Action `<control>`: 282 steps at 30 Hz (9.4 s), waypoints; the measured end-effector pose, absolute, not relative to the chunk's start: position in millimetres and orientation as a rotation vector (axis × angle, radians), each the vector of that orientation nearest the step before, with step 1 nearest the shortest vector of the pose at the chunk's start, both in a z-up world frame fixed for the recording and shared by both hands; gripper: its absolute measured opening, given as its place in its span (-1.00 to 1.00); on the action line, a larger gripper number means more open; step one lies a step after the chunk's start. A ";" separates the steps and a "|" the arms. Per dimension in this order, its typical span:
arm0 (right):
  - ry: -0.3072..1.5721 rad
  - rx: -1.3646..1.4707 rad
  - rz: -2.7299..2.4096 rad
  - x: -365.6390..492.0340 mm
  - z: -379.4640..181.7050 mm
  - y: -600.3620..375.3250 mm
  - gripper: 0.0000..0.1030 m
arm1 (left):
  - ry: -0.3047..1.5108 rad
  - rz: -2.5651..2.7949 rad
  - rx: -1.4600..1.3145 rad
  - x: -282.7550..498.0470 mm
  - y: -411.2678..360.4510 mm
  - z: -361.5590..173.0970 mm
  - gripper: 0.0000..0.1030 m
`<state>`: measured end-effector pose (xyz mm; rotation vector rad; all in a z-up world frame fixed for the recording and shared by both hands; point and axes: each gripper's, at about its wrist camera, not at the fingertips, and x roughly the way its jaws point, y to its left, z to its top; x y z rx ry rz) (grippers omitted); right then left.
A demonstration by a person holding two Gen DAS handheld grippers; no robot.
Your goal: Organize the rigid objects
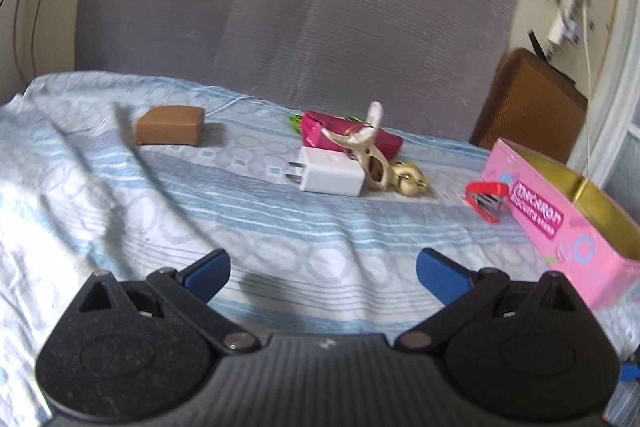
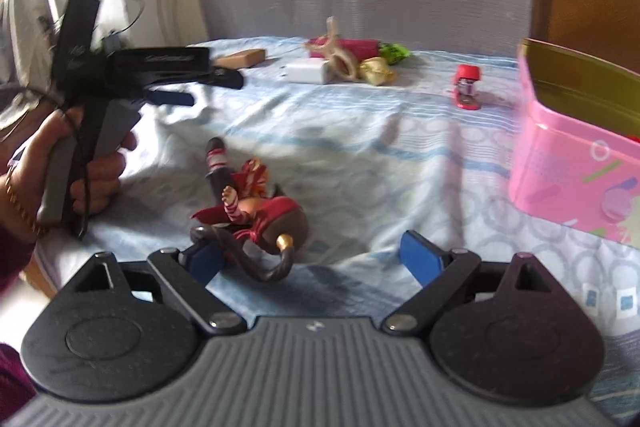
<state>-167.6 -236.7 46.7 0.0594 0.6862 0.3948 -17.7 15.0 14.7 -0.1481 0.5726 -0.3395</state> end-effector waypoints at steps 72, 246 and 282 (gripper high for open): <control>0.543 0.144 0.245 -177.1 54.9 -275.3 1.00 | 0.595 -0.334 -0.139 -15.7 14.3 14.5 0.99; 0.291 0.265 -0.446 -197.4 50.5 -281.1 1.00 | 0.521 -0.736 0.171 -85.5 -119.0 14.6 0.92; 0.291 0.258 -0.449 -198.5 51.0 -278.6 1.00 | 0.518 -0.735 0.175 -86.6 -120.0 15.3 0.92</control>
